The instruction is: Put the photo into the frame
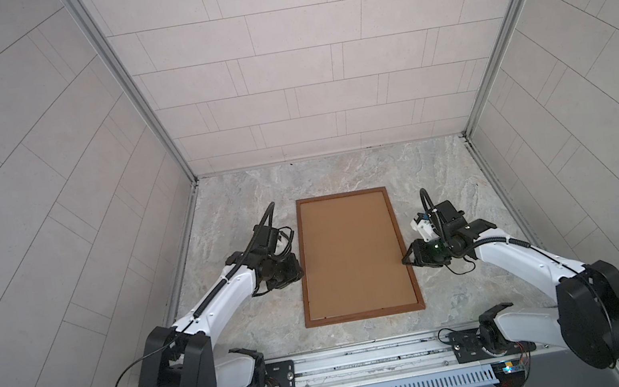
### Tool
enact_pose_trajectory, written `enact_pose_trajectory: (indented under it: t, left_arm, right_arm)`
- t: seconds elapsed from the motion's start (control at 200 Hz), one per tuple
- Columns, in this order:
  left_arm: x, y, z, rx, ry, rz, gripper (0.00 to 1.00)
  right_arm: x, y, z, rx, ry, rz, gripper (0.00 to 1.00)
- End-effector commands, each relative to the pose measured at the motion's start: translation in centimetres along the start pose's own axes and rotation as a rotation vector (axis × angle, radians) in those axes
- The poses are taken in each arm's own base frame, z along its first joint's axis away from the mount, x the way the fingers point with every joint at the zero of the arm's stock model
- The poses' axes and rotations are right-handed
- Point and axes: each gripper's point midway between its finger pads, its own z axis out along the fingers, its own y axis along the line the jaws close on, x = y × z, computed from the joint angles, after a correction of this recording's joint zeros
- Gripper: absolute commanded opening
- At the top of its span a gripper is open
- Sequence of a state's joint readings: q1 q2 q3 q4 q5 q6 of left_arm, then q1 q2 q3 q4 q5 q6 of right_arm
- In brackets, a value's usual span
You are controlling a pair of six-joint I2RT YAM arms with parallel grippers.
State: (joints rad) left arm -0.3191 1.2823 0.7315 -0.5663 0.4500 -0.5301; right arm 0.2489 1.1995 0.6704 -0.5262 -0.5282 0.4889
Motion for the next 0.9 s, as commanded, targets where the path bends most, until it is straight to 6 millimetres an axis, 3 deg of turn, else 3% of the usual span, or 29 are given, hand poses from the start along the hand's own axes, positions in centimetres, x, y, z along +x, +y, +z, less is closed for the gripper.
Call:
enact_pose_trajectory:
  t: [0.0, 0.175, 0.39, 0.891]
  left_arm:
    - [2.6, 0.8, 0.3, -0.039, 0.107, -0.007, 0.21]
    - [4.9, 1.1, 1.1, -0.084, 0.157, -0.004, 0.18]
    - [6.7, 2.2, 1.2, -0.144, 0.149, -0.006, 0.13]
    - [7.4, 2.0, 2.4, -0.145, 0.189, 0.018, 0.11]
  right_arm:
    - [0.7, -0.4, -0.7, 0.040, 0.017, -0.008, 0.27]
    - [1.0, 0.0, -0.4, 0.035, 0.022, -0.014, 0.12]
    - [1.2, 0.5, 0.4, 0.023, 0.033, -0.024, 0.04]
    - [1.1, 0.7, 1.0, 0.015, 0.029, -0.026, 0.02]
